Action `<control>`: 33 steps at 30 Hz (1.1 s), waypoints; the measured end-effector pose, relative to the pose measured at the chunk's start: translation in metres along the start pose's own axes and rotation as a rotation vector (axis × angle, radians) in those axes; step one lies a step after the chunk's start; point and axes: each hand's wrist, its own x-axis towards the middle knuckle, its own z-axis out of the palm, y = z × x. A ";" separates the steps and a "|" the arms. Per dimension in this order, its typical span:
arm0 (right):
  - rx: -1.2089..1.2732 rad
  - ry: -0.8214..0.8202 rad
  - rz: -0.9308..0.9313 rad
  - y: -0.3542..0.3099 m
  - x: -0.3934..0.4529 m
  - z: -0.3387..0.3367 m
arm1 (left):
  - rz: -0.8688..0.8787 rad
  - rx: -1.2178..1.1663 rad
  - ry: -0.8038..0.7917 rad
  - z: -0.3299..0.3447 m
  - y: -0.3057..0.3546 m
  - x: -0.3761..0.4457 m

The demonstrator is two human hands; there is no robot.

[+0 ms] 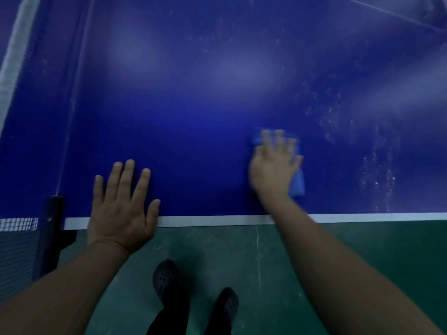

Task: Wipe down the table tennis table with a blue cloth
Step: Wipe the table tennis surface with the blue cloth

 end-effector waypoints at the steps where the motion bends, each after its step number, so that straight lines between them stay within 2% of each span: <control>1: -0.021 -0.039 -0.244 -0.021 -0.020 0.008 | 0.001 -0.005 0.003 0.000 0.000 0.000; 3: -0.076 -0.140 -0.647 -0.034 -0.050 0.016 | 0.002 -0.012 0.004 0.001 -0.001 0.000; 4: -0.083 -0.161 -0.710 -0.026 -0.050 0.015 | 0.002 -0.018 0.004 0.001 -0.001 0.000; 5: -0.074 -0.166 -0.662 -0.014 -0.042 0.011 | 0.002 -0.021 0.006 0.001 -0.001 0.001; 6: -0.079 -0.150 -0.525 0.000 -0.031 0.006 | 0.003 -0.021 0.006 0.000 -0.001 0.001; 9: -0.020 -0.068 0.037 0.022 0.006 -0.005 | 0.005 -0.023 0.005 0.000 0.000 0.000; 10: 0.021 -0.047 0.164 0.014 0.015 -0.006 | 0.011 -0.021 0.005 0.001 0.000 0.000; 12: 0.048 0.007 0.251 -0.024 0.022 0.000 | 0.019 -0.017 0.012 0.002 -0.002 0.001; 13: 0.048 0.010 0.180 -0.049 0.019 0.005 | 0.020 -0.019 0.015 0.002 -0.002 0.000; 14: 0.045 0.001 0.027 -0.075 0.012 0.011 | 0.021 -0.020 0.014 0.003 -0.002 0.000; 17: -0.023 -0.089 -0.630 -0.132 -0.016 0.027 | 0.020 -0.025 0.024 0.005 -0.003 -0.001; 19: -0.067 -0.176 -0.907 -0.133 0.000 0.025 | 0.019 -0.028 0.033 0.007 -0.004 0.000; 20: -0.095 -0.187 -0.948 -0.127 0.018 0.022 | 0.016 -0.027 0.037 0.007 -0.005 -0.001; 21: -0.122 -0.175 -0.908 -0.121 0.038 0.019 | 0.015 -0.024 0.037 0.007 -0.004 -0.001; 24: -0.102 -0.136 -0.493 -0.108 0.092 0.010 | 0.011 -0.028 0.035 0.006 -0.003 -0.001; 25: -0.085 -0.137 -0.430 -0.114 0.097 0.010 | 0.006 -0.033 0.035 0.006 -0.003 0.000; 26: -0.095 -0.128 -0.455 -0.125 0.095 0.011 | 0.002 -0.037 0.032 0.005 -0.003 0.001; 28: -0.118 -0.107 -0.752 -0.155 0.070 0.018 | -0.005 -0.047 0.021 0.004 -0.003 0.000; 30: -0.102 -0.163 -1.209 -0.186 0.038 0.026 | -0.032 -0.073 0.040 0.003 -0.002 -0.002; 32: -0.113 -0.258 -1.599 -0.205 0.014 0.036 | -0.127 -0.151 0.130 0.006 0.002 -0.006; 33: -0.118 -0.302 -1.732 -0.213 0.012 0.039 | -0.195 -0.199 0.192 0.008 0.005 -0.008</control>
